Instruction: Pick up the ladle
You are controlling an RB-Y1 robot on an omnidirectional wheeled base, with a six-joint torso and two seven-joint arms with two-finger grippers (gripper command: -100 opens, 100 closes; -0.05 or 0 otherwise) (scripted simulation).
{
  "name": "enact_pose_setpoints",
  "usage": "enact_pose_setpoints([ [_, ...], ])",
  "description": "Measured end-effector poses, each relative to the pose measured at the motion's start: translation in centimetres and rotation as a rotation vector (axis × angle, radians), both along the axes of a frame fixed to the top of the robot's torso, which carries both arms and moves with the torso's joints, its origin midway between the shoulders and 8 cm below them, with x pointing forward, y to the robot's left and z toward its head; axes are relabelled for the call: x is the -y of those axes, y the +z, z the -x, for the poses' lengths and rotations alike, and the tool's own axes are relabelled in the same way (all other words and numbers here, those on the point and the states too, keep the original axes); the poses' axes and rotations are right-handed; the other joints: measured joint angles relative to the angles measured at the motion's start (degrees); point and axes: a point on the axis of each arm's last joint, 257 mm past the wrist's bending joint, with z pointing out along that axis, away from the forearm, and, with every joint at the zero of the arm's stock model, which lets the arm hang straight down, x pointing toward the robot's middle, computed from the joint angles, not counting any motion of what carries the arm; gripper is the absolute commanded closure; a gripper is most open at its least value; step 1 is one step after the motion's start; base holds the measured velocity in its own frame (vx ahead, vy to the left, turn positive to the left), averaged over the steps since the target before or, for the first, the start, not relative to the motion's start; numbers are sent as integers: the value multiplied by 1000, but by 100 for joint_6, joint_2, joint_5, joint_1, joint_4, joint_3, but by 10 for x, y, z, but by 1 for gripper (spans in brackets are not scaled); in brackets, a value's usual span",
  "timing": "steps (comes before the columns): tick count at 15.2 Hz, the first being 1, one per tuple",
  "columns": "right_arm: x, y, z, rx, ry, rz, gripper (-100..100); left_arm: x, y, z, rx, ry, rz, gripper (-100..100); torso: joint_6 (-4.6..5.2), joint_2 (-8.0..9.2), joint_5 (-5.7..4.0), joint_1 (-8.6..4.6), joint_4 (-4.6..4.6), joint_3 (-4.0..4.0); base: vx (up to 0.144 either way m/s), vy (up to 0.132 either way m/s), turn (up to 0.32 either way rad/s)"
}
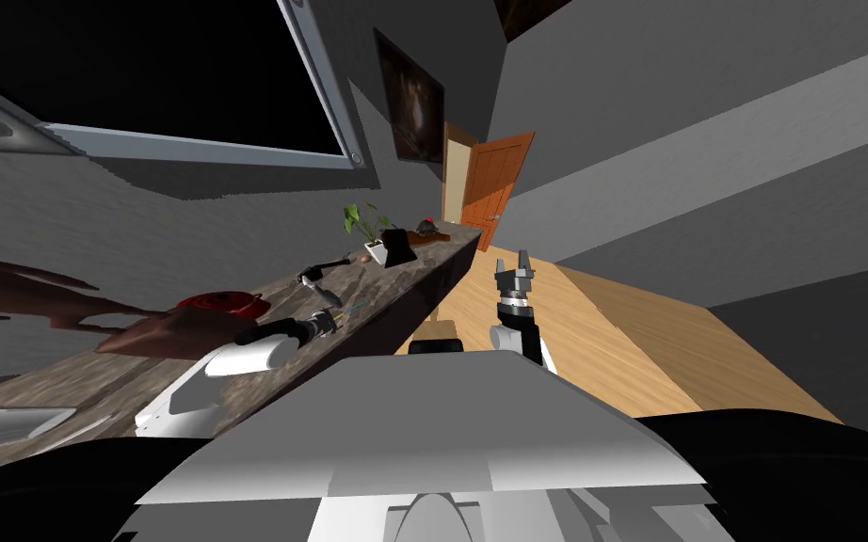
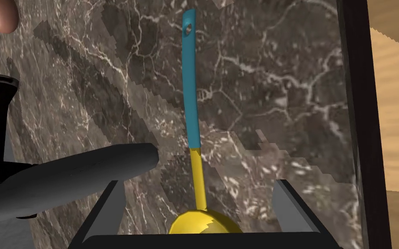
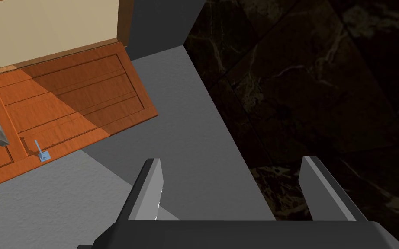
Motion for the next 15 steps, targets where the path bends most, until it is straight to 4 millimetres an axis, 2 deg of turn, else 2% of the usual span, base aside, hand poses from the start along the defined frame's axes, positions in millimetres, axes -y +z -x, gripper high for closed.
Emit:
enact_pose_setpoints([
  [15,0,0,0,0,0,0,0,-31,-18,66,-270,180,105,-100,-1,-7,1,5,-2,-4,39,-10,-42],
])
